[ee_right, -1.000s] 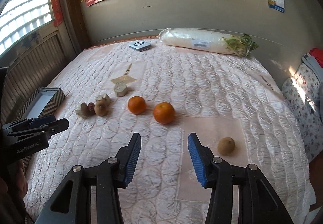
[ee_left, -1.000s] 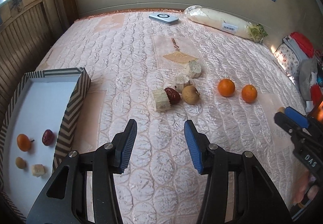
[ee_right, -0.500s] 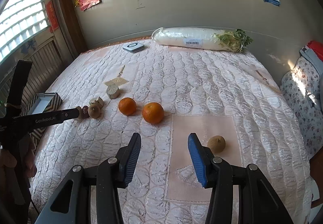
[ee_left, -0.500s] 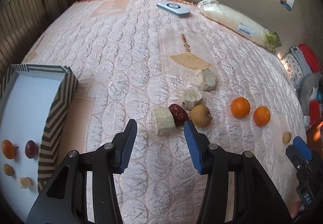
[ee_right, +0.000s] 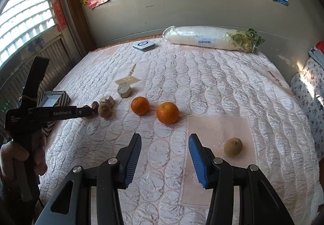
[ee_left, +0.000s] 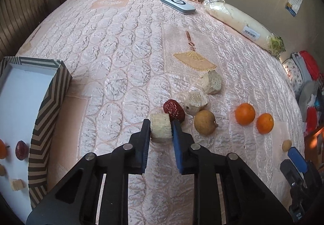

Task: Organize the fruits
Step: 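Close the left gripper on a white cube while the right grasps a brown round fruit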

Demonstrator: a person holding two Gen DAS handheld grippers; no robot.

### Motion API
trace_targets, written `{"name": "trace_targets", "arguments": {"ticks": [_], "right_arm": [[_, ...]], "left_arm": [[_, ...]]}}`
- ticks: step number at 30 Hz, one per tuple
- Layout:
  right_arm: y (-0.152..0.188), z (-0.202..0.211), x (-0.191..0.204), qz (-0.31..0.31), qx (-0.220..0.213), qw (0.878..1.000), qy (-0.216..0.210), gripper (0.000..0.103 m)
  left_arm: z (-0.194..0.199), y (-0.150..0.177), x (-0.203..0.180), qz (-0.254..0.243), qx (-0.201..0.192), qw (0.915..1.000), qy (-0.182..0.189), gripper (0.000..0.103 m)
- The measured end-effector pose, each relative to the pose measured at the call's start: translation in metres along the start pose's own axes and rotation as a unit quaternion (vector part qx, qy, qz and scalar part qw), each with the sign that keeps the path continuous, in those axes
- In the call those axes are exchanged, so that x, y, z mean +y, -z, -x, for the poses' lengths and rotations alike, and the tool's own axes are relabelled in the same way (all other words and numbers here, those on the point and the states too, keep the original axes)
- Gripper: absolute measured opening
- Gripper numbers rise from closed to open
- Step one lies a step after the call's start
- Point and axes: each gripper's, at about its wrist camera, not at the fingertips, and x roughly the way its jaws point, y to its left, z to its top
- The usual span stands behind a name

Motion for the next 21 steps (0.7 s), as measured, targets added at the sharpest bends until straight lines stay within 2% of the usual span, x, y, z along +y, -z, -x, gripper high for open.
{"name": "trace_targets", "arguments": {"ticks": [11,18,19,21], "right_arm": [[-0.011,-0.039,0.066,0.071,0.011,0.993,-0.090,0.047],[-0.030,-0.080,0.096,0.116,0.022,0.988,-0.100,0.046],[-0.032,-0.086,0.098,0.120,0.025,0.987,-0.100,0.045],[-0.034,-0.097,0.103,0.131,0.036,0.987,-0.087,0.032]], "left_arm": [[0.024,0.007,0.019,0.015,-0.013,0.9998,0.010,0.020],[0.040,0.015,0.028,0.015,-0.024,0.9995,-0.015,0.020],[0.042,0.016,0.029,0.015,-0.027,0.9994,-0.018,0.020],[0.045,0.019,0.029,0.009,-0.033,0.9990,-0.029,0.020]]}}
